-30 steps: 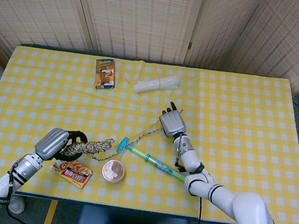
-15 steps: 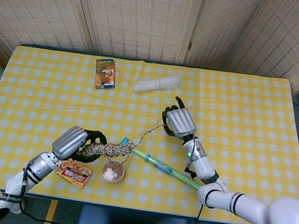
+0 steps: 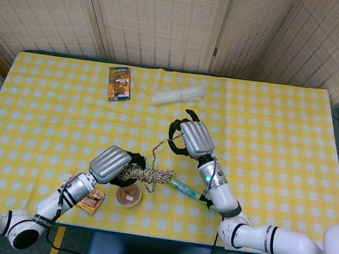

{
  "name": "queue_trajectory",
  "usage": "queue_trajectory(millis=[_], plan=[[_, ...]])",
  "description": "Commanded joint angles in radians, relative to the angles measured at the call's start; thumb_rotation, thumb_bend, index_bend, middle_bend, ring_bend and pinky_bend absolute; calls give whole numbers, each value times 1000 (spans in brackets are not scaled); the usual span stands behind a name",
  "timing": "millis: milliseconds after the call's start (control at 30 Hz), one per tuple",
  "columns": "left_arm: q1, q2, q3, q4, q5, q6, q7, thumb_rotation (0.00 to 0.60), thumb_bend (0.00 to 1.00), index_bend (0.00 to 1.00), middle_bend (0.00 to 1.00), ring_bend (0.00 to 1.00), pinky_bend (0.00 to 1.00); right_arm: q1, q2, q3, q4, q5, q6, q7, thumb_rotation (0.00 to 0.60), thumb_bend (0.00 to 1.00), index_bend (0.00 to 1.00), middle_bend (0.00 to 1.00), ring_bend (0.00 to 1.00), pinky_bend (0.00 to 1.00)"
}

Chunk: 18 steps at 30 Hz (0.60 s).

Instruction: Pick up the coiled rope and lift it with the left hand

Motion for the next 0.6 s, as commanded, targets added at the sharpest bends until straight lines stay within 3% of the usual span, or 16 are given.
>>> queue_trajectory(millis=[33, 333, 600], plan=[[-68, -90, -41, -6, -233, -24, 160, 600, 698, 607, 634, 648, 740, -2, 12, 21, -78, 23, 33, 10, 600, 530, 695, 490, 405, 98], [-113, -170, -97, 37, -585, 29, 194, 600, 699, 604, 634, 654, 740, -48, 71, 2, -199, -27, 46, 101, 600, 534, 695, 490, 407, 99], [-108, -190, -187, 50, -773, 71, 91, 600, 703, 591, 634, 653, 740, -84, 112, -38, -291, -123, 62, 156, 600, 548, 695, 490, 403, 111]])
